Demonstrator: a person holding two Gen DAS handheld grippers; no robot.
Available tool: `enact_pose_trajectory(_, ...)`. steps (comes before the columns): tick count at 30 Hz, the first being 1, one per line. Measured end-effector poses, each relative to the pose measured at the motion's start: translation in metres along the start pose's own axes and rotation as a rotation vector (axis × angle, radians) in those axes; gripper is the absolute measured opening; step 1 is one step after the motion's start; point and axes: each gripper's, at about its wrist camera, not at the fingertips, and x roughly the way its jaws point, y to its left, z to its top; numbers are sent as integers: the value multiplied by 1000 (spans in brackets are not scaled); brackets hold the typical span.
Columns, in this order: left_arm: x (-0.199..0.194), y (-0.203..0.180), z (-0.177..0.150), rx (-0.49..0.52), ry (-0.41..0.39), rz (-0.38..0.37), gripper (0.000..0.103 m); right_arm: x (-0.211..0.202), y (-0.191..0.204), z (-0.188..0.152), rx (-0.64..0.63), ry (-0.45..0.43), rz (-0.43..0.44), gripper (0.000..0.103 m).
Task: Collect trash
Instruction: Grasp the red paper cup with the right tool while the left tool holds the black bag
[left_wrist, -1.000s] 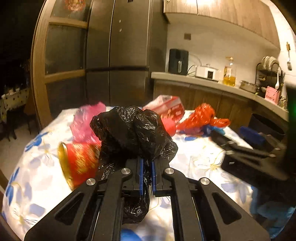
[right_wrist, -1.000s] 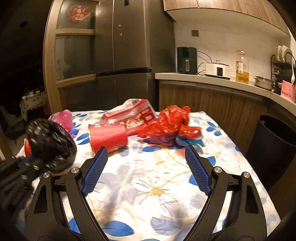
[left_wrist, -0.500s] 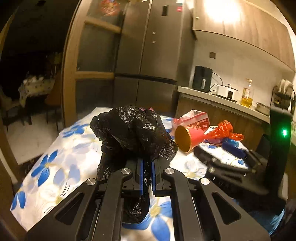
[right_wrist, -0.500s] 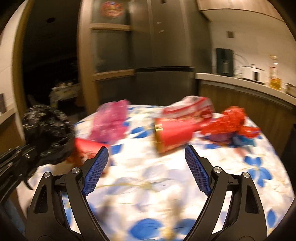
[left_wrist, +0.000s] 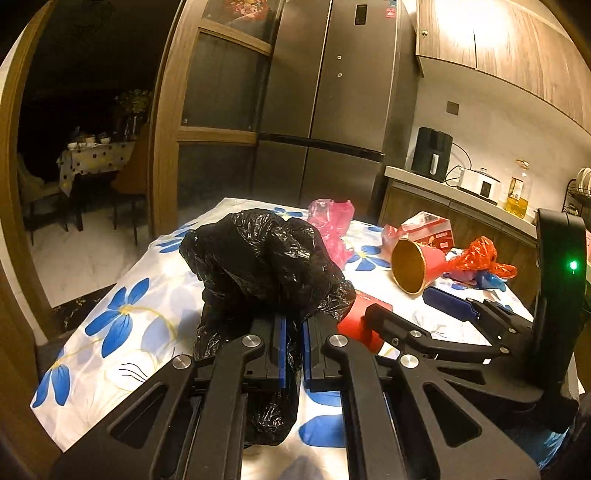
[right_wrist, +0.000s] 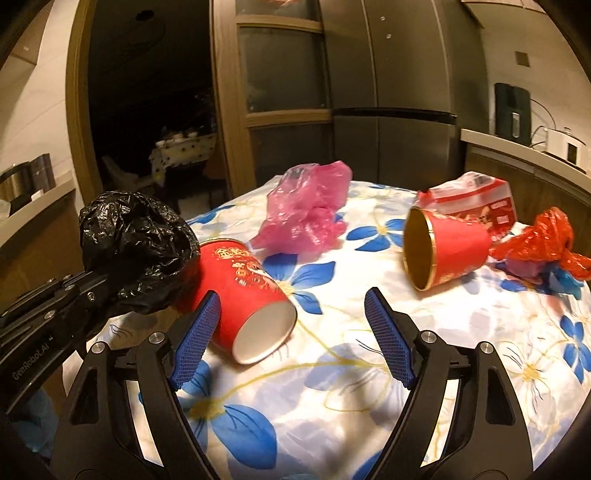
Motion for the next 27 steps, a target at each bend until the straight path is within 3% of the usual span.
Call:
enact_pose_trajectory(10, 8, 9, -2, -10, 16, 26, 7, 27, 9, 3, -18, 79, 99, 83)
enact_pose_trajectory(13, 10, 9, -2, -10, 22, 30, 7, 29, 9, 4, -15, 89, 117, 78)
enact_pose_trajectory(16, 13, 8, -3, -6, 32, 31, 7, 33, 9, 3, -15, 109, 125, 65)
enact_pose_trajectory(27, 18, 2, -5, 4, 62, 45, 7, 15, -3, 5, 26, 45, 87, 58)
